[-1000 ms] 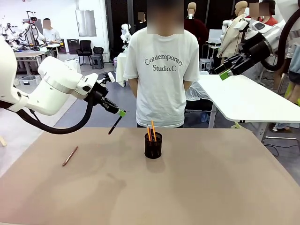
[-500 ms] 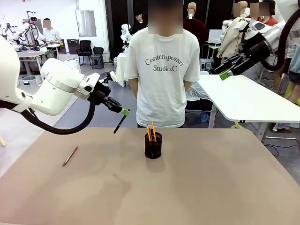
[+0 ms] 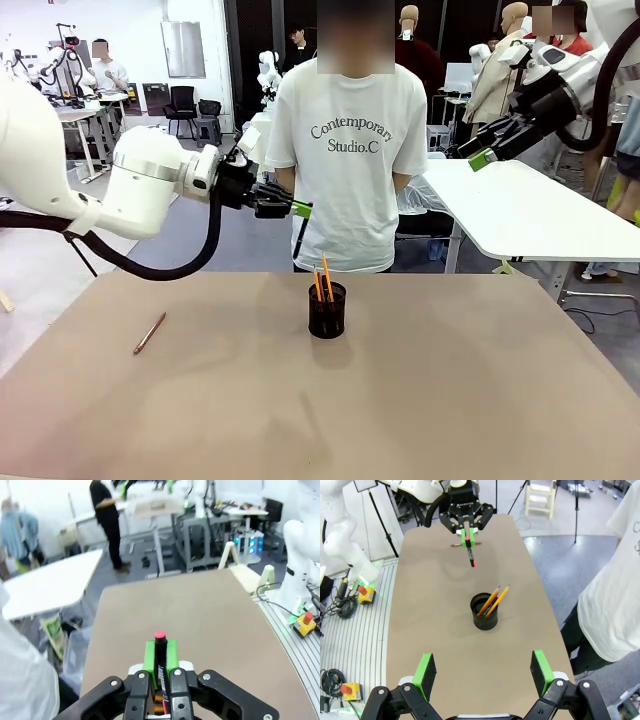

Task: Place the pens into the pen holder.
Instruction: Pick up a writing instrument from the table and place it into the Pen holder.

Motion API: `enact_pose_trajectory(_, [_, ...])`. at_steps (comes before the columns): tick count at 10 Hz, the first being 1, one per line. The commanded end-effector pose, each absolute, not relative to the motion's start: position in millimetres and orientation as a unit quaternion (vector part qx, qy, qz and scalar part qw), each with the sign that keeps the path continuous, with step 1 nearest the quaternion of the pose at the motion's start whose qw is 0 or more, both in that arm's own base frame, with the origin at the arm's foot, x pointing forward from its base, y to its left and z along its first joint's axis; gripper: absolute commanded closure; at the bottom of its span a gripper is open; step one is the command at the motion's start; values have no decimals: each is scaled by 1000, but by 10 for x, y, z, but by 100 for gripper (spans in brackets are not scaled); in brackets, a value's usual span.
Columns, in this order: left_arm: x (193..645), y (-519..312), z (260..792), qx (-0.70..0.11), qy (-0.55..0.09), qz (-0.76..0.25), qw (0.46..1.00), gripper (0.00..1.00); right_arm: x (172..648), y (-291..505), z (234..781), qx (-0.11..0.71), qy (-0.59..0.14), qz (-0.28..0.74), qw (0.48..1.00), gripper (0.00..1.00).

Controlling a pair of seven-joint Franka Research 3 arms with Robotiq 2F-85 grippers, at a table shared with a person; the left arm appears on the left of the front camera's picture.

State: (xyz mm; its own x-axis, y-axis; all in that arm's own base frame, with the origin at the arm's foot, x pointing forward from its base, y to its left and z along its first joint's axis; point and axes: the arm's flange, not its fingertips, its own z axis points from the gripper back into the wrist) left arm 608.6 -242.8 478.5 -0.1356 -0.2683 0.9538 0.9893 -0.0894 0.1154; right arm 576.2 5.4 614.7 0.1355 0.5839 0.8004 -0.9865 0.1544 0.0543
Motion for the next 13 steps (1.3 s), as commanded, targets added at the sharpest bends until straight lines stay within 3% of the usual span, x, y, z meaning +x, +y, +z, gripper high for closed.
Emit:
enact_pose_trajectory(1, [6099, -2541, 4666, -431, -456, -614, 479, 100, 5760, 52, 6165, 310, -324, 573, 686, 0])
enact_pose_trajectory(5, [6152, -2863, 4421, -449, -484, -632, 407, 100, 5760, 52, 6165, 310, -324, 573, 686, 0])
enact_pose_trajectory(7, [6141, -2908, 4353, -434, -504, -613, 427, 100, 5760, 52, 6165, 310, -324, 573, 686, 0])
enact_pose_trajectory(8, [6120, -2924, 4373, -438, -474, -634, 425, 100, 5760, 52, 6165, 310, -324, 573, 686, 0])
enact_pose_trajectory(11, [6136, -2943, 4341, -440, -481, -628, 425, 100, 5760, 52, 6165, 310, -324, 573, 686, 0])
enact_pose_trajectory(13, [6254, -2903, 4083, -456, -493, -612, 417, 100, 5760, 52, 6165, 310, -324, 573, 686, 0])
